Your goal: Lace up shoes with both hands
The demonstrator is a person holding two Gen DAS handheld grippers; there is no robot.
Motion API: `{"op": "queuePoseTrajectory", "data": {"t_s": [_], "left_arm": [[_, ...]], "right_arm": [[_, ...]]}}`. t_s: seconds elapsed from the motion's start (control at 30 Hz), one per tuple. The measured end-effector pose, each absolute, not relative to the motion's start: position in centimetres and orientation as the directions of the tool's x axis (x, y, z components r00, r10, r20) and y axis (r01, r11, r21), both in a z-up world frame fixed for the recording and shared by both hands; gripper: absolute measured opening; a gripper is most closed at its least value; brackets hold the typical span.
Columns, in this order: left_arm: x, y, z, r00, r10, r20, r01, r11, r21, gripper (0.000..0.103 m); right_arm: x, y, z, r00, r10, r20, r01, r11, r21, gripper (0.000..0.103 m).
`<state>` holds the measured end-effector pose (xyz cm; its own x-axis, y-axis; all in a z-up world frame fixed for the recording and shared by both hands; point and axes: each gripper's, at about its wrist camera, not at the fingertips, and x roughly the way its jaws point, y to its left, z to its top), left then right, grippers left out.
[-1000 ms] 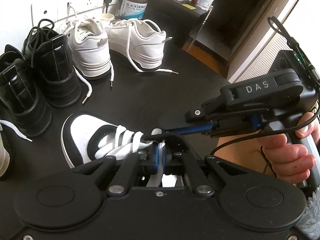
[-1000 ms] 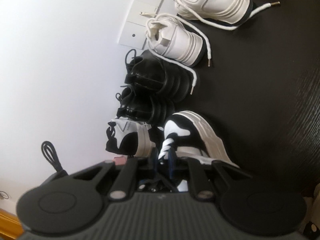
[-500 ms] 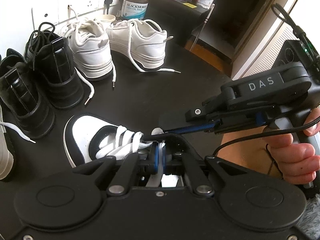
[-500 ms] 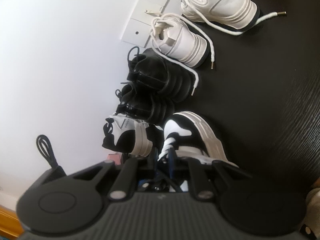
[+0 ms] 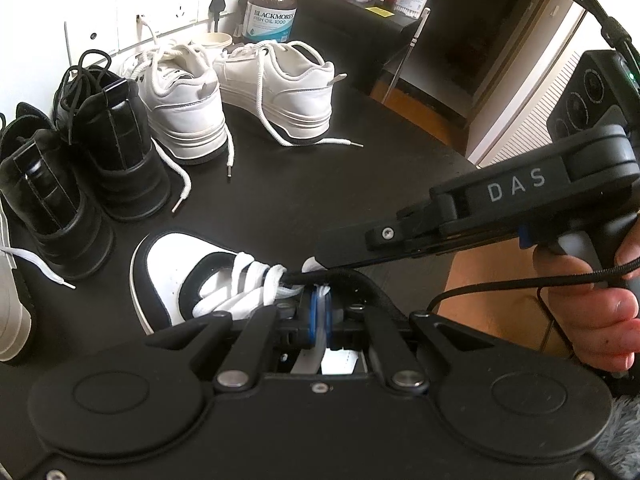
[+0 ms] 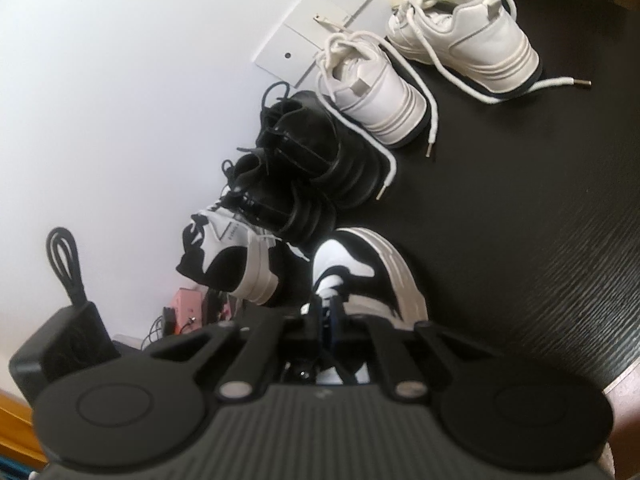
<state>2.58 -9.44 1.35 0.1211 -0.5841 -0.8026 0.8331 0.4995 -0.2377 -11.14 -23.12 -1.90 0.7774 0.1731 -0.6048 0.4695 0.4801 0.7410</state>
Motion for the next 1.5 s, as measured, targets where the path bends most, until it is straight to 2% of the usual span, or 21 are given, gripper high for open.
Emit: {"op": "queuePoseTrajectory", "data": {"t_s": [0.63,0.9,1.0,1.03,1.13,1.23,1.27,1.3,1.5], "left_arm": [[2.5,-9.7,1.4,0.131,-0.571,-0.810,0.841,0.496,-0.214,0.006],[2.0,-10.1,2.3,0.150,-0.535,-0.831,0.857,0.490,-0.161,0.018],[1.8,-10.1,2.4,0.159,-0.530,-0.833,0.859,0.491,-0.149,0.015],[1.8,-10.2,2.4,0.161,-0.528,-0.834,0.857,0.493,-0.147,0.005],[1.7,-10.3,2.1,0.160,-0.523,-0.837,0.853,0.500,-0.149,0.005],[1.6,-10.2,2.0,0.162,-0.528,-0.834,0.849,0.505,-0.155,0.005],[1.6,-10.2,2.0,0.163,-0.529,-0.833,0.848,0.507,-0.156,0.005],[1.6,-10.1,2.0,0.164,-0.530,-0.832,0.846,0.509,-0.157,0.005],[1.5,-10.1,2.0,0.178,-0.527,-0.831,0.839,0.523,-0.152,0.005]], "right_arm": [[-12.8,-23.7,-2.2,0.815,0.126,-0.565,0.477,0.407,0.779,0.002],[-13.0,-23.7,-2.1,0.822,0.110,-0.558,0.478,0.399,0.783,0.002],[-13.0,-23.8,-2.2,0.825,0.102,-0.556,0.482,0.390,0.785,0.002],[-13.0,-23.8,-2.3,0.826,0.101,-0.555,0.482,0.386,0.787,0.002],[-12.9,-24.1,-2.6,0.829,0.117,-0.547,0.477,0.363,0.800,0.003],[-12.9,-24.2,-2.5,0.822,0.121,-0.557,0.491,0.344,0.800,0.010],[-12.9,-24.3,-2.5,0.820,0.129,-0.557,0.492,0.337,0.802,0.022],[-12.9,-24.3,-2.5,0.821,0.131,-0.555,0.491,0.333,0.805,0.029],[-12.4,-23.8,-2.8,0.815,0.162,-0.556,0.490,0.321,0.811,0.028]]}}
